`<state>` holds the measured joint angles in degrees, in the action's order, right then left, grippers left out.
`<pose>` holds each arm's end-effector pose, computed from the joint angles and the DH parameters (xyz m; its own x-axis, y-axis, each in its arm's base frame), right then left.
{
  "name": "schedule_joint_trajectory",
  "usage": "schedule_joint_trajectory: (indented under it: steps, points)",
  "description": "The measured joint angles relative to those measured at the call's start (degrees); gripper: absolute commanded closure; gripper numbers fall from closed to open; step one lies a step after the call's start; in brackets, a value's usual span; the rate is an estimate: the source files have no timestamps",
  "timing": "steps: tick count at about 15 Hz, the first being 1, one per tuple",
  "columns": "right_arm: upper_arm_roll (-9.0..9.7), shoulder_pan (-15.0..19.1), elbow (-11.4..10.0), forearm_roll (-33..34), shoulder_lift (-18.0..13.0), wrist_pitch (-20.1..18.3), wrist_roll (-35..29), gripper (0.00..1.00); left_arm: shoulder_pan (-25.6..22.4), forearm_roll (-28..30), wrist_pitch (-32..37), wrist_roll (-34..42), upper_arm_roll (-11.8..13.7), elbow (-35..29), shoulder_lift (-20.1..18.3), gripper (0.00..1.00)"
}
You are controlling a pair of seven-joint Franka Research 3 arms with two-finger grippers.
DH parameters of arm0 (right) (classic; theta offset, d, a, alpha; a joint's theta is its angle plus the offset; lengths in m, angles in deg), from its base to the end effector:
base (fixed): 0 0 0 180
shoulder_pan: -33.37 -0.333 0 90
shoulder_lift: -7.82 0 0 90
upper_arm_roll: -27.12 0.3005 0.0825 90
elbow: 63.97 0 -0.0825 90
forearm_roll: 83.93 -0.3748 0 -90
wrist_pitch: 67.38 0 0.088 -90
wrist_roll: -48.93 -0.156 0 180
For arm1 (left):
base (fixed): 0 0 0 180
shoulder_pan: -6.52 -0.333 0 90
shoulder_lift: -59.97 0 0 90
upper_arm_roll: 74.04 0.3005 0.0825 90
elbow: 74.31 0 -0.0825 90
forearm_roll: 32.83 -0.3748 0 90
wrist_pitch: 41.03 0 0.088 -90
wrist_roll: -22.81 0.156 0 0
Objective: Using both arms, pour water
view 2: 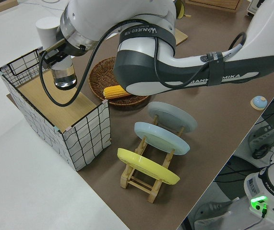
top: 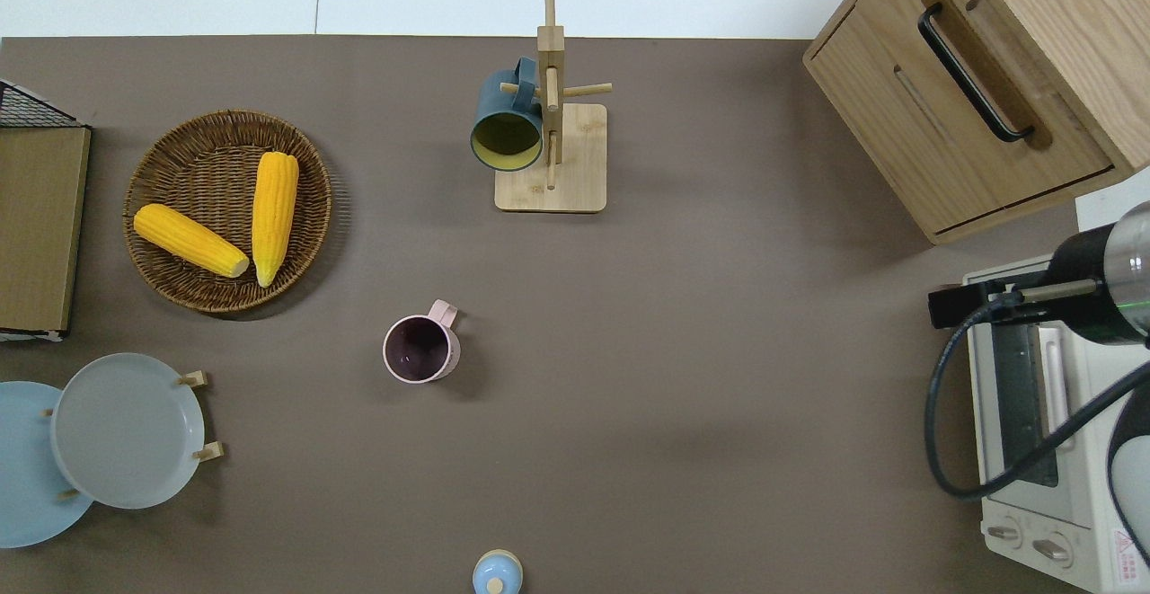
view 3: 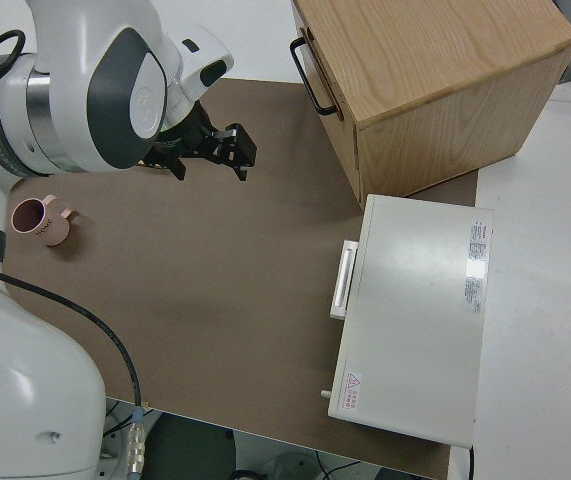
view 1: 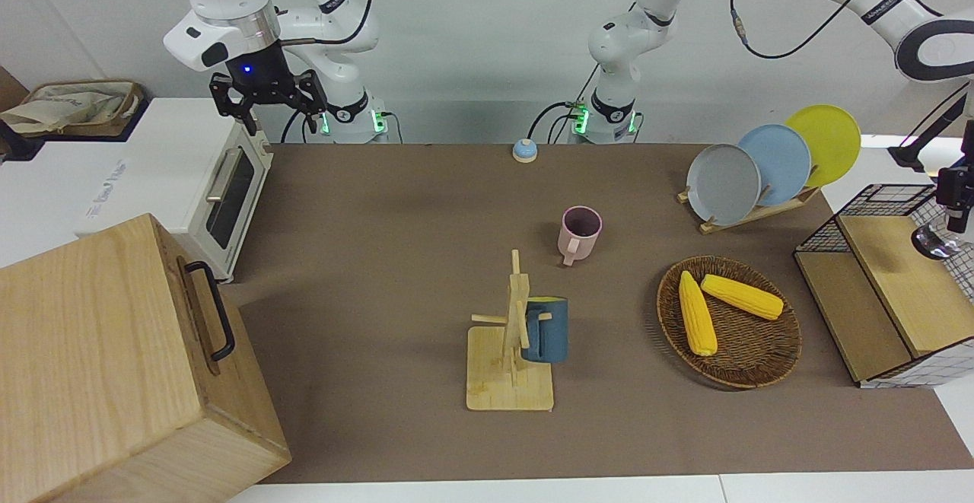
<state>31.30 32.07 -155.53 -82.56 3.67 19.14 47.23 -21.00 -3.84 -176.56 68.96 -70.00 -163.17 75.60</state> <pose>0.5147 0.0467 0.5807 0.9978 0.0642 -0.0148 0.0646 -0.9975 0.0296 0.6118 0.3434 0.5036 0.7778 0.0025 0.6285 0.0040 -1.0000 -0.0009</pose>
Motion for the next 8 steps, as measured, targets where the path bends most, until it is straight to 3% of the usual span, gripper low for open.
schedule_joint_trajectory:
  steps: [4, 8]
  points:
    - [0.00, 0.0, 0.0, 0.0, 0.0, 0.0, 0.0, 0.009, -1.4, 6.0, -0.4, 6.5, 0.1, 0.0, 1.4, 1.00]
    - [0.00, 0.0, 0.0, 0.0, 0.0, 0.0, 0.0, 0.009, -1.4, 6.6, -3.2, 7.2, -0.1, -1.1, 2.0, 1.00]
